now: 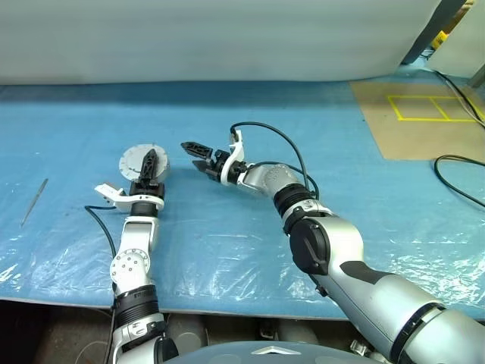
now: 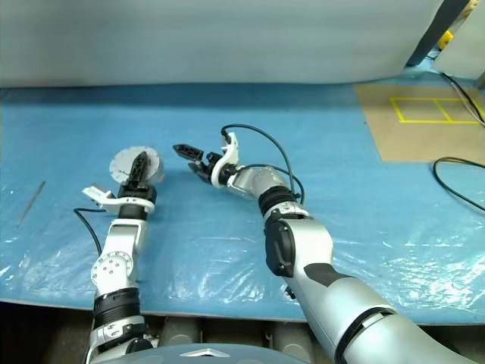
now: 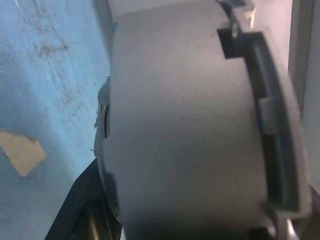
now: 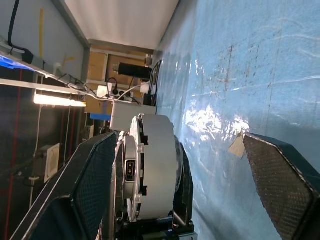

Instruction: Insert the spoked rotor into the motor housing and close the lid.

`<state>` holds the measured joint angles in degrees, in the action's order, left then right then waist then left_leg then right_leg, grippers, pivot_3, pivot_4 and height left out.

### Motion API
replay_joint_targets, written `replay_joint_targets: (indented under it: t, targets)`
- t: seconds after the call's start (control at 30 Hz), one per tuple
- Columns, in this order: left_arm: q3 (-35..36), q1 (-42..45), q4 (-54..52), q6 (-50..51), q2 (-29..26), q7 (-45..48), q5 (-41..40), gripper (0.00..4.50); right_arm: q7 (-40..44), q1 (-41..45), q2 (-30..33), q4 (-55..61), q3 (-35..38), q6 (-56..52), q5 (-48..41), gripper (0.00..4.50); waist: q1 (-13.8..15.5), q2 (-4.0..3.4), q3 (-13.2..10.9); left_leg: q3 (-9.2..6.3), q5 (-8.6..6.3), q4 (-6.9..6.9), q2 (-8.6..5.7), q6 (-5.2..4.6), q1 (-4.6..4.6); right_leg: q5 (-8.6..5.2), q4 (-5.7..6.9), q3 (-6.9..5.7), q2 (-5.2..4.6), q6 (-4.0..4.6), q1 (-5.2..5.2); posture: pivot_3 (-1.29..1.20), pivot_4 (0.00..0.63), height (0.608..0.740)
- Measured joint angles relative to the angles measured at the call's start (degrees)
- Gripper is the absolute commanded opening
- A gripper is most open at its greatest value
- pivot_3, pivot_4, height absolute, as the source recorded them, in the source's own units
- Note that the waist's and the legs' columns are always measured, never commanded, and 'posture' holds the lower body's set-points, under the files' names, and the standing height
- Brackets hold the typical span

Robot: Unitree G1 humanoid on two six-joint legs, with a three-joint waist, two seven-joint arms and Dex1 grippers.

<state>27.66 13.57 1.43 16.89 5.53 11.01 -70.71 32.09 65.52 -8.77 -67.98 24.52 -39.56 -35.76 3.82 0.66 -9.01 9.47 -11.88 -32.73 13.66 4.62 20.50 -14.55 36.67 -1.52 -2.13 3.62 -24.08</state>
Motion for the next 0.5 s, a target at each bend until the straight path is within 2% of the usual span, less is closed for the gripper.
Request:
replay_joint_targets:
  t: [0.2,0.3,0.5]
  targets:
    - [3.7,3.8,8.0,-4.4,-5.0,-0.3,4.4,2.95,0.3,0.0,0.0,0.0,-0.5,0.0,0.1,4.26,0.0,0.00,0.0,0.00,0.00,0.00,-0.01,0.00,-0.05,0.01,0.03,0.00,0.00,-0.01,0.00,0.00,0.150,0.740]
    - [4.6,7.0,16.7,-5.5,-10.3,0.0,8.4,2.95,0.6,0.0,0.0,0.0,-0.7,-0.4,0.2,4.26,0.2,0.00,0.0,-0.02,0.01,-0.02,-0.02,-0.01,-0.04,0.01,0.04,-0.01,0.00,-0.02,-0.01,0.00,0.150,0.740]
    - [7.1,15.7,33.0,-7.7,-17.1,2.7,12.9,2.95,1.6,0.0,0.0,0.3,-1.3,-1.3,0.3,4.26,0.3,0.01,0.0,-0.10,0.01,-0.03,-0.06,0.00,-0.01,0.01,0.07,-0.04,-0.01,-0.02,-0.01,0.00,0.150,0.740]
